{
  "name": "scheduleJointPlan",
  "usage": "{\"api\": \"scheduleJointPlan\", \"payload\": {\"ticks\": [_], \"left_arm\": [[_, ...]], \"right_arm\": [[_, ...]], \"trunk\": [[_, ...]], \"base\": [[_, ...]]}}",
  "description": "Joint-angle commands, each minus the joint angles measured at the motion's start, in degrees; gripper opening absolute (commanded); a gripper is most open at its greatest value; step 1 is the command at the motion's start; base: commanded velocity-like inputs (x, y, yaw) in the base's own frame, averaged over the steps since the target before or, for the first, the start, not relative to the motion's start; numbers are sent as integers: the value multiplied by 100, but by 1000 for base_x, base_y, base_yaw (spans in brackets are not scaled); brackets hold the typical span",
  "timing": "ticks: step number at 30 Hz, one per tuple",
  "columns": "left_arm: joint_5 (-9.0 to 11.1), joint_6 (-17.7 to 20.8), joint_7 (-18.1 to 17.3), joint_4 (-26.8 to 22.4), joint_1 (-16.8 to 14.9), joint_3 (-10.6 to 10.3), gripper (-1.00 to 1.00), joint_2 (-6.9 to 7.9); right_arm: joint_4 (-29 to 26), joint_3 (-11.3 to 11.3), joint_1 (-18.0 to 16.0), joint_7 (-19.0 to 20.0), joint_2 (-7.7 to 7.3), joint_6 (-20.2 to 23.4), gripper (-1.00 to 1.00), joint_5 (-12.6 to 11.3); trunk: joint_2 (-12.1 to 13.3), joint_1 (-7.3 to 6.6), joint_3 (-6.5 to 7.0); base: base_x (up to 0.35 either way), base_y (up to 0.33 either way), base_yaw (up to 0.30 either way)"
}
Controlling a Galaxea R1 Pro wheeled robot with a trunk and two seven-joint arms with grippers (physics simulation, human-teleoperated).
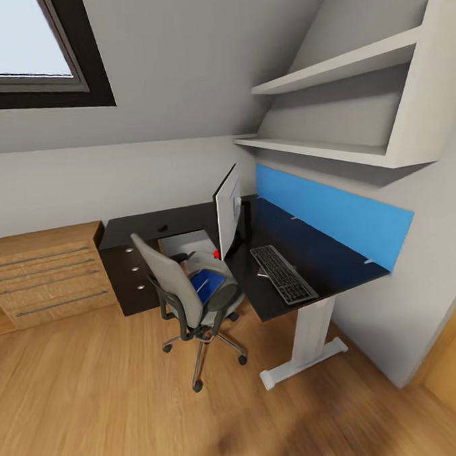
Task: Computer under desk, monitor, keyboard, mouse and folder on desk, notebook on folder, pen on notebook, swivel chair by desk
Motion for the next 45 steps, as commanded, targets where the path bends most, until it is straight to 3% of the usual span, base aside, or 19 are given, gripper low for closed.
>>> {"api": "scheduleJointPlan", "payload": {"ticks": [1,37,45], "left_arm": [[40,-17,1,5,-5,0,100,-2],[51,-25,-8,2,-5,0,100,1],[68,-26,-5,-228,-5,50,100,24]], "right_arm": [[1,-5,-2,-18,2,-14,100,11],[1,-5,-2,-13,2,-6,100,11],[1,9,-2,-8,-3,-10,100,16]], "trunk": [[-4,0,-7],[-4,0,-7],[-4,0,-7]], "base": [[0,0,263],[0,0,273],[0,0,90]]}}
